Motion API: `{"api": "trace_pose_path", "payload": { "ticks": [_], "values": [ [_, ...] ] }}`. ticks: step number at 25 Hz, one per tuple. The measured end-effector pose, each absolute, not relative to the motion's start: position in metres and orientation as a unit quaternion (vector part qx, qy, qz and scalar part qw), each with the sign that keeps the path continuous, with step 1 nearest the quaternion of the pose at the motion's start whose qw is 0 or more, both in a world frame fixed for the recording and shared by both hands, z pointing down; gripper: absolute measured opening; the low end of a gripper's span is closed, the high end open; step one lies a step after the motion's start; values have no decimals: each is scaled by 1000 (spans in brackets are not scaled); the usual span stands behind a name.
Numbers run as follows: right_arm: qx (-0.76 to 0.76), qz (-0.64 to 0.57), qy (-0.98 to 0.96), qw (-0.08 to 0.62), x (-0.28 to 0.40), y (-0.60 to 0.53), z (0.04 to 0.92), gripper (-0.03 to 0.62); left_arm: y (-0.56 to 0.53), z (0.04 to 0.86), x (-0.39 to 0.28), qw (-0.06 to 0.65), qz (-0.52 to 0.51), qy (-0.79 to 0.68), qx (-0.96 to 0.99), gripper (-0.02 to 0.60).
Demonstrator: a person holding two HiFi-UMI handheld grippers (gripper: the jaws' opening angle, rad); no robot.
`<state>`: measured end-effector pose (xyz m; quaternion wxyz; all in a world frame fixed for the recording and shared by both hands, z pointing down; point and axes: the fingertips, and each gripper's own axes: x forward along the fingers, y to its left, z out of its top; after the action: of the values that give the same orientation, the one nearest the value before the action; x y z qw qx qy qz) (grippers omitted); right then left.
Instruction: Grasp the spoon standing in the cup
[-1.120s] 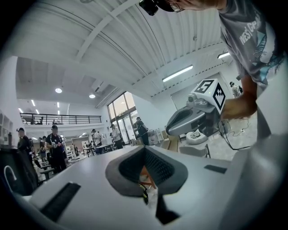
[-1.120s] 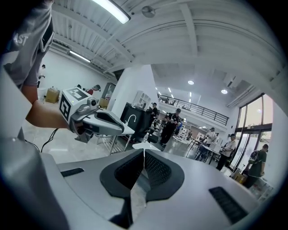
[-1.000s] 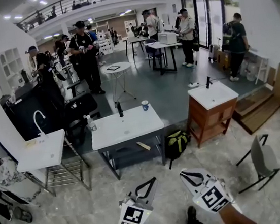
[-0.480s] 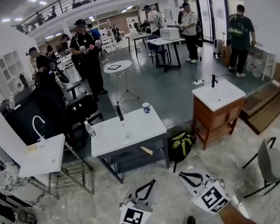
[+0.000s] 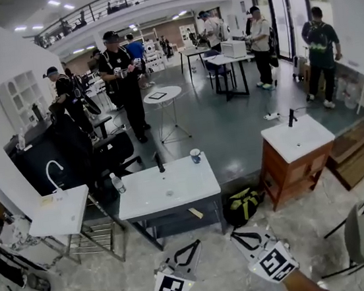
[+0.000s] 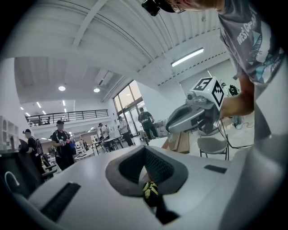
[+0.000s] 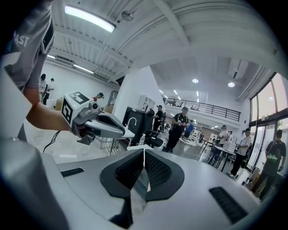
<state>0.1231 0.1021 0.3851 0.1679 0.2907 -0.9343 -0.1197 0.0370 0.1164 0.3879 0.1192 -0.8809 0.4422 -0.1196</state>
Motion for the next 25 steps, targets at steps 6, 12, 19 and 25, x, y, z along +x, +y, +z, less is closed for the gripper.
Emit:
{"api": "trace_pose_path", "payload": {
  "ticks": [6, 12, 19, 25],
  "values": [
    [285, -113, -938, 159, 145, 63, 386, 34, 80, 385, 54, 118, -130, 453, -874, 2],
    [285, -97, -940, 161, 150, 29, 399, 34, 47, 392, 57, 113, -134, 450, -875, 2],
    [311, -88, -930, 177, 144, -31, 409, 34, -18, 402, 47, 111, -121, 429, -888, 2],
    [328, -88, -921, 191, 110, -87, 407, 34, -83, 399, 18, 117, -103, 408, -900, 2]
  ]
}}
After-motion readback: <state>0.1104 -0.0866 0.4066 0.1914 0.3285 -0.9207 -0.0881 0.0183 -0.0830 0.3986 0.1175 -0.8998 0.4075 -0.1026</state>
